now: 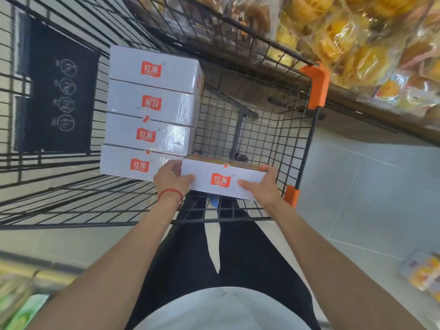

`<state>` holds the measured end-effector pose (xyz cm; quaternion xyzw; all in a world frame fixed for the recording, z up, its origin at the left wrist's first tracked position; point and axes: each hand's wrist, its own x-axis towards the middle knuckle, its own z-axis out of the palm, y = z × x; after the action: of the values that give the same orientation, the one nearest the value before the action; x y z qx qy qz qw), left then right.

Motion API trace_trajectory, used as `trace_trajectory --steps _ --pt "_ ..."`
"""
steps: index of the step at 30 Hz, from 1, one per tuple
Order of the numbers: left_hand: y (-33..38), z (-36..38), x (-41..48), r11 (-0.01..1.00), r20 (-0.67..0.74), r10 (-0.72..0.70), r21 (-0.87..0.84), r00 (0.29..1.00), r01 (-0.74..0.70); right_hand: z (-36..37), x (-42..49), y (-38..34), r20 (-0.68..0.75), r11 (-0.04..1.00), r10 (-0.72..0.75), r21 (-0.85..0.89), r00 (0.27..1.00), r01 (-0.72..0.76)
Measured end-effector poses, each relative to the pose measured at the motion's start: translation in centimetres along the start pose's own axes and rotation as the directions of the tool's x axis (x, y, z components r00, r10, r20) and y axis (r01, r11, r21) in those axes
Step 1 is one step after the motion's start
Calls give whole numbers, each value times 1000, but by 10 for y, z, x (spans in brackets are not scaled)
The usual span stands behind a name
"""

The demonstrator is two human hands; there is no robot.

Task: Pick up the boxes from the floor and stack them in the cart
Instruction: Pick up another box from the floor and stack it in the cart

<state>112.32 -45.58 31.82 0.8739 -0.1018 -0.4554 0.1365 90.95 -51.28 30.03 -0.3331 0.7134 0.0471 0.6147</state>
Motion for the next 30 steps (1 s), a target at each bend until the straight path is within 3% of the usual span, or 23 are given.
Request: trace_trajectory --steps 18,26,30 --pt "5 -4 -9 999 -10 -8 -49 1000 7 -15 5 -1 -3 1000 -17 -9 1000 17" --pt "8 -9 -39 987 141 159 -61 977 -151 -35 -52 5 -107 978 -187 70 977 195" --pt "22 -8 -69 958 237 285 -97 929 -270 -47 -100 22 -223 920 -168 314 960 234"
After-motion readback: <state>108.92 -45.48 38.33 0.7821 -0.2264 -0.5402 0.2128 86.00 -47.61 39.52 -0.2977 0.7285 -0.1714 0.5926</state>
